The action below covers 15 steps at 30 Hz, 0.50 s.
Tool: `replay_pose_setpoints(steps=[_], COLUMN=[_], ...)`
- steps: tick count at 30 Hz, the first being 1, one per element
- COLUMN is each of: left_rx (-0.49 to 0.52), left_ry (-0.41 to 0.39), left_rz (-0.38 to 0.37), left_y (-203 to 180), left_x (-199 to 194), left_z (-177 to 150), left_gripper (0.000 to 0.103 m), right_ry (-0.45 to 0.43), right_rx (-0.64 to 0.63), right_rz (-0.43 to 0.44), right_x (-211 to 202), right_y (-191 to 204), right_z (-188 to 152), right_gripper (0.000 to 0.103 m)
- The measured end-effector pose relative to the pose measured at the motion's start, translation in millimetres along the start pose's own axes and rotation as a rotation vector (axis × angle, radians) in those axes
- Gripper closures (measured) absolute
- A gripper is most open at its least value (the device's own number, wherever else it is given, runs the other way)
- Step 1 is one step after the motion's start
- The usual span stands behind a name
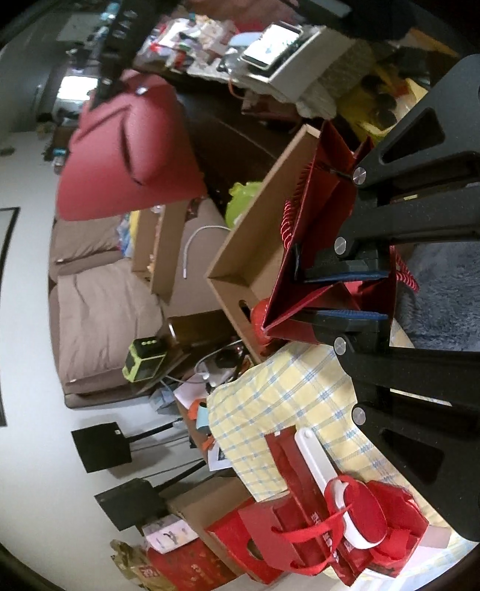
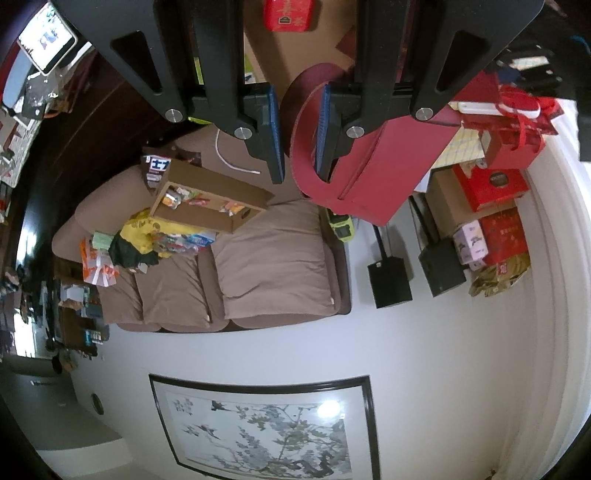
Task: Organize objects
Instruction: 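Lower the red gift bag into the cardboard box and open the left gripper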
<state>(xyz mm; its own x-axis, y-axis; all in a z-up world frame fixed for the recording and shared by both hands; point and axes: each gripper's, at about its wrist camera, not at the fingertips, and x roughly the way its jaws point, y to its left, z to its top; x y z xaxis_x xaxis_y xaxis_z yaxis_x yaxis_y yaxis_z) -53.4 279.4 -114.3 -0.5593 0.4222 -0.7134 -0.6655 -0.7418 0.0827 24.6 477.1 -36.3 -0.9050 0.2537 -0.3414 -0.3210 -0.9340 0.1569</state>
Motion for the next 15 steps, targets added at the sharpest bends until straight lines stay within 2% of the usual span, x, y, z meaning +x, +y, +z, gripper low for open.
replay_pose_setpoints(steps=[6,15], left_rx=[0.013,0.015], left_ry=[0.032,0.078], left_rz=[0.027,0.029], left_y=[-2,-6], left_x=[24,51], left_z=[-3,-2], left_gripper=[0.092,0.092], right_ry=[0.005,0.013], right_rx=[0.010,0.012], right_rz=[-0.002,-0.016], right_x=[1,4], right_y=[0,-6], right_z=[-1,-3], right_gripper=[0.088,0.088])
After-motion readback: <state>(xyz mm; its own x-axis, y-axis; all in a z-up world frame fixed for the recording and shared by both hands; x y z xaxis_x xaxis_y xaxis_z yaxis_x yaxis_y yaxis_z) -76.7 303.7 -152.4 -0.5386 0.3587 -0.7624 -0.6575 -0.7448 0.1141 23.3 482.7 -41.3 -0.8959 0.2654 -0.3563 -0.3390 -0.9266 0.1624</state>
